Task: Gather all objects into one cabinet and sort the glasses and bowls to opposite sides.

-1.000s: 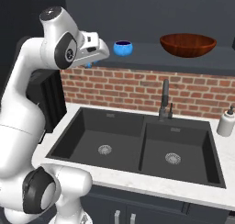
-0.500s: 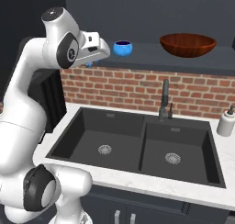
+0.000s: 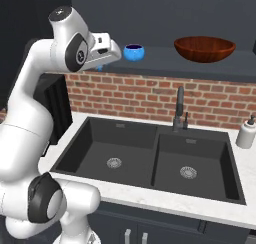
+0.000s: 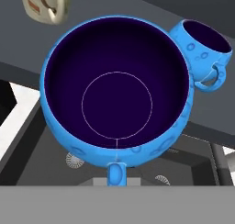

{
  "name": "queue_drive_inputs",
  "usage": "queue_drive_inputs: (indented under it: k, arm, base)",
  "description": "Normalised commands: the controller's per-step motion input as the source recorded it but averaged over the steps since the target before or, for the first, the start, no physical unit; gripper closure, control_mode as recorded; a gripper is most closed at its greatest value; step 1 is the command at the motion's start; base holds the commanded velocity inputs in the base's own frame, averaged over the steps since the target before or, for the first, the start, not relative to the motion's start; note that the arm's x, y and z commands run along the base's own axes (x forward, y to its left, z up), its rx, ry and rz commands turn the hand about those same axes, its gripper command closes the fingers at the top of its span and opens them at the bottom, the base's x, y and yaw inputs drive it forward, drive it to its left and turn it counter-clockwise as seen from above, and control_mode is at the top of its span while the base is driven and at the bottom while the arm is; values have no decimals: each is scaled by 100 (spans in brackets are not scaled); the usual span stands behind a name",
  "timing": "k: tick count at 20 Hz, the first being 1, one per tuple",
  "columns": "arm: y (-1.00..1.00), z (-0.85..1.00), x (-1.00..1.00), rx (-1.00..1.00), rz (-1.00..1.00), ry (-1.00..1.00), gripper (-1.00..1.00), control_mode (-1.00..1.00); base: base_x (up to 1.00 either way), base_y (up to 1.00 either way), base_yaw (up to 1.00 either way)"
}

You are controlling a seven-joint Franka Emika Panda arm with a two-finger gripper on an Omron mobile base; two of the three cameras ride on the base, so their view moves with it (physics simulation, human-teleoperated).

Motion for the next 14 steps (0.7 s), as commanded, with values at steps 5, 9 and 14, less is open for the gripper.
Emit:
queue_drive_inputs:
  k: [5, 9, 14]
  arm:
    - [0, 0, 22, 0, 0, 0, 100, -100]
    - [0, 0, 31, 0, 0, 0, 100, -100]
    - [0, 0, 29, 0, 0, 0, 100, -100]
  base:
    - [0, 0, 0]
    - [0, 0, 0]
    - [0, 0, 0]
